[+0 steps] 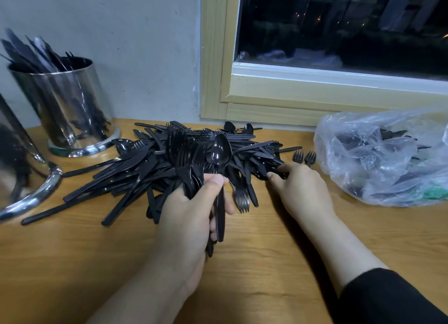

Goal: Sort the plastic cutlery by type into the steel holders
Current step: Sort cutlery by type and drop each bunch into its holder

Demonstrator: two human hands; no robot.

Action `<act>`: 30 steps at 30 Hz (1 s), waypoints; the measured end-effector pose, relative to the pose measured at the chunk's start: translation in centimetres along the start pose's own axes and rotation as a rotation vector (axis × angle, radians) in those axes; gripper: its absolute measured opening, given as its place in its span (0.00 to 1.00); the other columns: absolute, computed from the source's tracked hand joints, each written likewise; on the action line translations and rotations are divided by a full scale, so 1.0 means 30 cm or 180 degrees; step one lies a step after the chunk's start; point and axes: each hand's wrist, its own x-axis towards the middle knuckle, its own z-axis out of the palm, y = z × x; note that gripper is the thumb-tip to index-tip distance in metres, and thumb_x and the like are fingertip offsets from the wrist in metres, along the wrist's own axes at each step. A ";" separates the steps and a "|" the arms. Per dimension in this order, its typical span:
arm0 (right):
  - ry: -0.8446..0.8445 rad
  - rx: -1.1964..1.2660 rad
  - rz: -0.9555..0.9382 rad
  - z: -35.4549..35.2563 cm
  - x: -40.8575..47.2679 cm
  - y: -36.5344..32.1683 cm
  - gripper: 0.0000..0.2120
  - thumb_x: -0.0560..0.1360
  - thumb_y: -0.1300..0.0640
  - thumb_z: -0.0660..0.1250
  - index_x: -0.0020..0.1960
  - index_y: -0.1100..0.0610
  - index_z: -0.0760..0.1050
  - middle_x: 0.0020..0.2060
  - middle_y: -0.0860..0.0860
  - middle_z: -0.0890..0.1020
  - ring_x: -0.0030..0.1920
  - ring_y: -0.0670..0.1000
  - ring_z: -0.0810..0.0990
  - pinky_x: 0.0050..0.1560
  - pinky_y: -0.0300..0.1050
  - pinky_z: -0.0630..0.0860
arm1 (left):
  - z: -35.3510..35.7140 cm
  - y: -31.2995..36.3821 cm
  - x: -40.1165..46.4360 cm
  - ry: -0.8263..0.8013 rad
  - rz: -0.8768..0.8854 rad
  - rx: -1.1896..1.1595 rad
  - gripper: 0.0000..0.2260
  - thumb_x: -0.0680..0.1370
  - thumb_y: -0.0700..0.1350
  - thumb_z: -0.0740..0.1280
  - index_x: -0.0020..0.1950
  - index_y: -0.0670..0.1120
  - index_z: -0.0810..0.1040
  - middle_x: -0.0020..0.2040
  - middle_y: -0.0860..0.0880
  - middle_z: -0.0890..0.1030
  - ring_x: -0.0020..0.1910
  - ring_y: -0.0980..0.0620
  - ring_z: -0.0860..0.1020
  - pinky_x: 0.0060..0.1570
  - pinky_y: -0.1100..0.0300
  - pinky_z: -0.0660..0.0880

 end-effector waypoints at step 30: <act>0.0168 0.2960 -0.0892 -0.179 -0.163 0.034 0.04 0.77 0.63 0.70 0.49 0.55 0.82 0.34 0.54 0.82 0.32 0.49 0.79 0.38 0.38 0.77 | 0.011 0.010 -0.040 -0.0223 -0.0099 0.1263 0.09 0.81 0.43 0.68 0.42 0.50 0.84 0.38 0.50 0.86 0.35 0.53 0.84 0.29 0.64 0.72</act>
